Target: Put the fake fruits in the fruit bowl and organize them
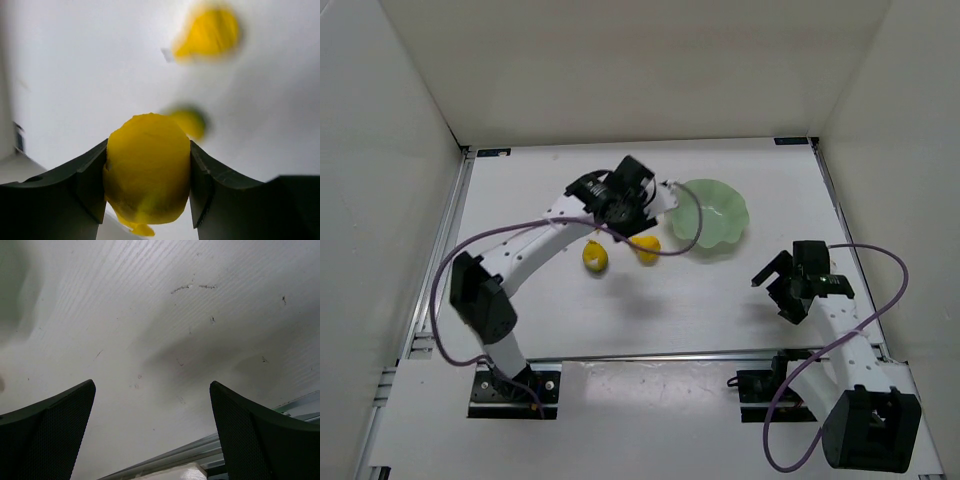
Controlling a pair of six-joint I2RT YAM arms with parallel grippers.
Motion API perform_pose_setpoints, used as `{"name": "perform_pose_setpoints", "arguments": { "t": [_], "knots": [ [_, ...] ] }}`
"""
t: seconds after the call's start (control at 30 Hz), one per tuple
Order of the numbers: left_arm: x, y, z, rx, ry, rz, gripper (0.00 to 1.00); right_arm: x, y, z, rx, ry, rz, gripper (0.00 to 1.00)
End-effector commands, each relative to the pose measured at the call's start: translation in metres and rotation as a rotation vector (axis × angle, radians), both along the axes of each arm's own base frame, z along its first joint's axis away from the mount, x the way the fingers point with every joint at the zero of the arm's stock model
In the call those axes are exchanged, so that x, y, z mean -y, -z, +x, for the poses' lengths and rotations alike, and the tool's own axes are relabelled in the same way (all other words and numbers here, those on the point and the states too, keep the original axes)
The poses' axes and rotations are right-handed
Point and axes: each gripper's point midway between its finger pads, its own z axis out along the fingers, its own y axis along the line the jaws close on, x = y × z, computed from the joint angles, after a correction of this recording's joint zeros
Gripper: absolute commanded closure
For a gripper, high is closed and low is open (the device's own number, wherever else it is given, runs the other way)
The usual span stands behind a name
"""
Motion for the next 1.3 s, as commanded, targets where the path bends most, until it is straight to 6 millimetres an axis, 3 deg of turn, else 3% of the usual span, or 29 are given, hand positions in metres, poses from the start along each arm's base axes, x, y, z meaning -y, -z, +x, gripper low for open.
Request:
{"name": "perform_pose_setpoints", "arguments": {
  "t": [0.0,0.03,0.07,0.1,0.13,0.17,0.2,0.23,0.27,0.33,0.47,0.5,0.6,0.7,0.77,0.8,0.87,0.9,0.93,0.97,1.0,1.03,1.07,1.1,1.13,1.17,1.2,1.23,1.27],
  "knots": [
    [0.073,-0.024,0.067,0.124,-0.021,-0.197,0.58,0.007,-0.022,0.024,0.086,-0.013,-0.049,0.01],
    [0.092,-0.028,0.076,0.129,-0.002,-0.223,0.58,0.007,-0.024,0.026,0.086,-0.013,-0.049,0.01],
    [0.119,-0.069,0.098,0.206,-0.009,-0.339,0.58,0.007,-0.027,0.028,0.095,-0.023,-0.055,0.01],
    [0.136,-0.074,0.107,0.222,-0.004,-0.366,0.58,0.008,-0.032,0.032,0.105,-0.036,-0.063,0.01],
    [0.159,-0.05,0.125,0.208,0.007,-0.372,0.58,0.01,-0.035,0.034,0.114,-0.03,-0.074,0.01],
    [0.174,-0.055,0.132,0.232,0.02,-0.4,0.55,0.01,-0.037,0.036,0.114,-0.039,-0.079,0.01],
    [0.194,-0.077,0.137,0.285,0.041,-0.46,0.53,0.012,-0.039,0.035,0.111,-0.041,-0.094,0.01],
    [0.207,-0.06,0.141,0.284,0.062,-0.448,0.51,0.012,-0.044,0.039,0.12,-0.041,-0.095,0.01],
    [0.224,-0.064,0.141,0.323,0.086,-0.47,0.48,0.015,-0.046,0.039,0.118,-0.034,-0.105,0.01],
    [0.232,-0.057,0.143,0.345,0.103,-0.465,0.45,0.017,-0.049,0.041,0.127,-0.036,-0.119,0.01],
    [0.249,-0.057,0.141,0.337,0.121,-0.519,0.16,0.018,-0.062,0.048,0.161,-0.073,-0.144,0.01],
    [0.254,-0.062,0.136,0.336,0.119,-0.538,0.0,0.016,-0.063,0.049,0.17,-0.095,-0.14,0.01],
    [0.25,-0.085,0.14,0.381,0.079,-0.576,0.0,0.008,-0.07,0.052,0.206,-0.209,-0.167,0.01],
    [0.236,-0.128,0.139,0.455,0.038,-0.62,0.0,0.001,-0.081,0.06,0.267,-0.315,-0.217,0.01],
    [0.221,-0.15,0.141,0.509,-0.021,-0.622,0.0,-0.012,-0.092,0.066,0.317,-0.4,-0.219,0.01],
    [0.21,-0.173,0.138,0.547,-0.042,-0.64,0.0,-0.019,-0.09,0.068,0.32,-0.438,-0.21,0.01],
    [0.177,-0.185,0.151,0.587,-0.156,-0.633,0.0,-0.041,-0.101,0.076,0.377,-0.55,-0.216,0.02],
    [0.155,-0.205,0.152,0.612,-0.201,-0.66,0.0,-0.052,-0.106,0.083,0.388,-0.6,-0.223,0.02],
    [0.138,-0.207,0.158,0.617,-0.243,-0.658,0.0,-0.06,-0.11,0.089,0.4,-0.637,-0.245,0.02],
    [0.108,-0.192,0.174,0.607,-0.303,-0.616,0.0,-0.078,-0.103,0.093,0.368,-0.719,-0.264,0.02],
    [0.084,-0.201,0.176,0.63,-0.342,-0.608,0.0,-0.088,-0.105,0.099,0.368,-0.756,-0.268,0.02],
    [0.065,-0.198,0.182,0.638,-0.38,-0.584,0.0,-0.102,-0.127,0.114,0.416,-0.783,-0.273,0.02],
    [0.028,-0.181,0.195,0.632,-0.464,-0.529,0.0,-0.124,-0.116,0.121,0.378,-0.866,-0.267,0.02],
    [0.009,-0.174,0.197,0.629,-0.505,-0.508,0.0,-0.142,-0.119,0.125,0.385,-0.922,-0.24,0.01],
    [-0.016,-0.185,0.191,0.649,-0.549,-0.514,0.0,-0.158,-0.12,0.13,0.389,-0.968,-0.226,0.01],
    [-0.047,-0.181,0.194,0.651,-0.61,-0.494,0.0,-0.187,-0.118,0.137,0.378,-1.041,-0.209,0.01],
    [-0.065,-0.152,0.189,0.603,-0.657,-0.457,0.0,-0.201,-0.116,0.14,0.376,-1.076,-0.209,0.01],
    [-0.087,-0.161,0.178,0.621,-0.703,-0.466,0.0,-0.225,-0.114,0.136,0.38,-1.141,-0.198,0.01],
    [-0.119,-0.13,0.174,0.577,-0.789,-0.426,0.0,-0.238,-0.092,0.14,0.322,-1.181,-0.203,0.01]
  ]
}}
